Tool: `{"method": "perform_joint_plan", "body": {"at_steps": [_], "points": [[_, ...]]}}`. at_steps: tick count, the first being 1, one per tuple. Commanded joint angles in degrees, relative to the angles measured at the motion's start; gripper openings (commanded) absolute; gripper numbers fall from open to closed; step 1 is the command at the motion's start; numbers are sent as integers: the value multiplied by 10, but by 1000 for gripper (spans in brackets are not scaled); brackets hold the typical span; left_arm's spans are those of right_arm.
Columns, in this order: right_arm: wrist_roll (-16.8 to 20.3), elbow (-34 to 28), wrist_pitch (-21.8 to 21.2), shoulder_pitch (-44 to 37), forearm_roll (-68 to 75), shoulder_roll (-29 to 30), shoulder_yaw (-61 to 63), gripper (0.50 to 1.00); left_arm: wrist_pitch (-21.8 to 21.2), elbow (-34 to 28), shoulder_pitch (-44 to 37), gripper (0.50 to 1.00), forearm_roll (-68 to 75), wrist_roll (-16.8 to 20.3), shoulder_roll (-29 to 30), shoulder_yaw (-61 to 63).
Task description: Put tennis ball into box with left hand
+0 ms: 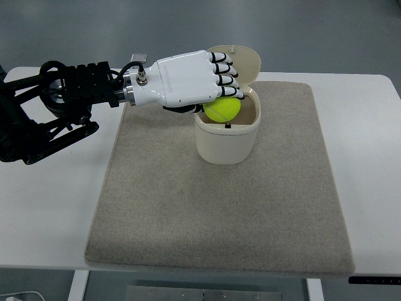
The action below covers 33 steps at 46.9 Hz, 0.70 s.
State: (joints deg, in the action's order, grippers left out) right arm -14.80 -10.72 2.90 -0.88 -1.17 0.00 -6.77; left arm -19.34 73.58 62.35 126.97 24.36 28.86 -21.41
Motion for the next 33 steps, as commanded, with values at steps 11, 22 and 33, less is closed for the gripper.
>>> {"method": "perform_joint_plan", "body": {"at_steps": [11,22,33], "points": [[0,0,0,0,-1,0,0,938,-5,2,-3,879,-7,0,8,0],[0,0,0,0,-1,0,0,938,-10,7,-3,947,-16,0,24,0],[0,0,0,0,-1,0,0,938,-32,30,-20,990,-85,1,66,1]]}}
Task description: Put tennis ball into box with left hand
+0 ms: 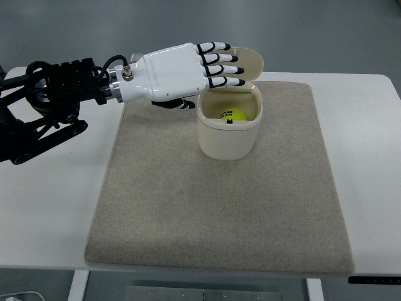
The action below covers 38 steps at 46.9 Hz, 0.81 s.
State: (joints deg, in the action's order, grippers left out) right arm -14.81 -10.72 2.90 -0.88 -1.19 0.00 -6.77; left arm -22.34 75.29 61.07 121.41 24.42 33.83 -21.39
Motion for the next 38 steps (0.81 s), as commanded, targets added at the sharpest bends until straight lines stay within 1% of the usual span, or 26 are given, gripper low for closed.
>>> {"method": "perform_joint_plan", "body": {"at_steps": [1,6,13,20,24,27,29,33,38], "points": [[0,0,0,0,0,0,0,938,-2,16,-9,990,-43,0,23,0],[0,0,0,0,0,0,0,940,-2,37,-10,990,-132,1,57,0],[0,0,0,0,0,0,0,938,5,39,-36,992,-289,2,87,4],[0,0,0,0,0,0,0,938,17,34,-66,990,-469,2,94,11],[0,0,0,0,0,0,0,938,39,28,-68,992,-556,1,97,21],[0,0,0,0,0,0,0,938,71,21,-68,992,-642,0,96,23],[0,0,0,0,0,0,0,938,105,11,-68,992,-704,0,95,23],[0,0,0,0,0,0,0,938,198,-19,-66,992,-822,-1,94,22],[0,0,0,0,0,0,0,938,309,-81,-61,992,-974,-2,87,22]]}}
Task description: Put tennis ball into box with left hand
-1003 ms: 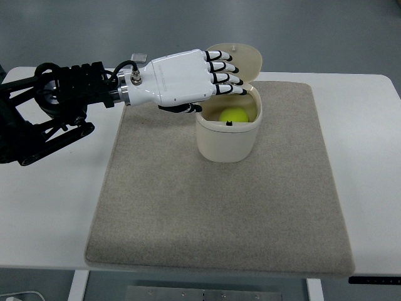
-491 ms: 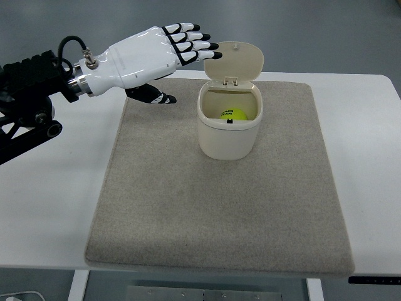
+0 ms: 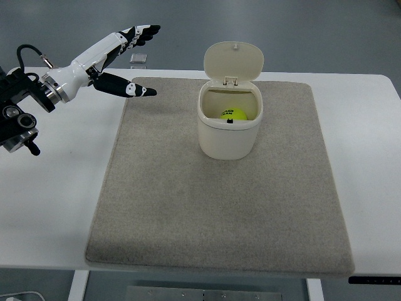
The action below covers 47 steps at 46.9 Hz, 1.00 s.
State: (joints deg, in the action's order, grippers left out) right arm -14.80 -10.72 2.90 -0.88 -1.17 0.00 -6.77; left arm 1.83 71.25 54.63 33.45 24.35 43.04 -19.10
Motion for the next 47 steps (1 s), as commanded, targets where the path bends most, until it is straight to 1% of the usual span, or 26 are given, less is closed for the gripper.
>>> {"method": "perform_joint_plan", "body": {"at_steps": [1,3,7,12,18,30,36,42,47], "points": [[-1,0,0,0,-1,0,0,938,86,-53,3,994,-122,-1,-7,-1],[0,0,0,0,-1,0,0,940,114,-78,3,994,-167,-1,-12,-1],[-1,0,0,0,0,0,0,938,152,-125,0,994,-228,-2,-23,-5],[0,0,0,0,0,0,0,938,171,-155,-3,994,-254,-5,-42,-8],[0,0,0,0,0,0,0,938,182,-158,-15,994,-279,-15,-44,-8],[-1,0,0,0,0,0,0,938,187,-158,-16,994,-370,-101,-47,-10],[0,0,0,0,0,0,0,938,187,-156,-15,994,-408,-136,-47,-28],[-1,0,0,0,-1,0,0,938,186,-157,-18,994,-454,-185,-47,-55],[-1,0,0,0,-1,0,0,938,185,-158,-18,994,-492,-214,-47,-62]]}}
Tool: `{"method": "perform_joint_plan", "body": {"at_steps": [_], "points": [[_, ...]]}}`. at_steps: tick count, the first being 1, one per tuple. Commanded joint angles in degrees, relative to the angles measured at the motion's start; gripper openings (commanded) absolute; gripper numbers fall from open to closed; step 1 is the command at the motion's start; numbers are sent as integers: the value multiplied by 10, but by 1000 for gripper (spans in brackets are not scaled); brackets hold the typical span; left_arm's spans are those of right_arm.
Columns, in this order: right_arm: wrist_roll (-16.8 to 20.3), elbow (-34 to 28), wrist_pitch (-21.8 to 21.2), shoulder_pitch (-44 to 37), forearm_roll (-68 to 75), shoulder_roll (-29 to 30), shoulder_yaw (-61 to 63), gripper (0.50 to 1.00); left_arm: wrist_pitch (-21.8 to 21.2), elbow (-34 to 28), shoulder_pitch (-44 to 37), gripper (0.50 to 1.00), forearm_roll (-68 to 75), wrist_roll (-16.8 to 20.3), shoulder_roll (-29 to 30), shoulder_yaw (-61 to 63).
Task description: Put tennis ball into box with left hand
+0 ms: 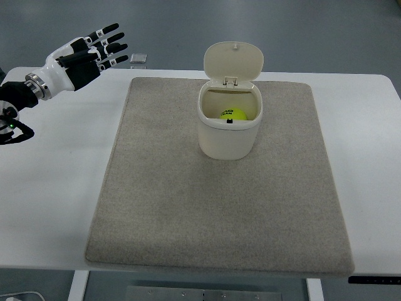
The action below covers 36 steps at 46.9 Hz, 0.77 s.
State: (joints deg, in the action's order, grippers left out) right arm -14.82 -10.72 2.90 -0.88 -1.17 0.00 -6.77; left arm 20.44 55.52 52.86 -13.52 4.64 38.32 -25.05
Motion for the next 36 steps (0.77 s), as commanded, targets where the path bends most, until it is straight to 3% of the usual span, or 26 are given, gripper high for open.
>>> {"method": "perform_joint_plan", "body": {"at_steps": [1,9,16,28,36], "points": [[1,0,0,0,0,0,0,940,-1,-1,0,994,-28,-20,0,-3],[0,0,0,0,0,0,0,938,5,0,-3,994,-56,-26,1,-3],[0,-1,-2,0,0,0,-1,938,48,-10,-22,994,-81,-26,1,-4],[0,-1,0,3,3,0,0,938,86,-44,-32,994,-100,-26,-5,-6],[-3,-1,1,4,3,0,-1,940,86,-43,-34,994,-100,-26,-4,-6]]}}
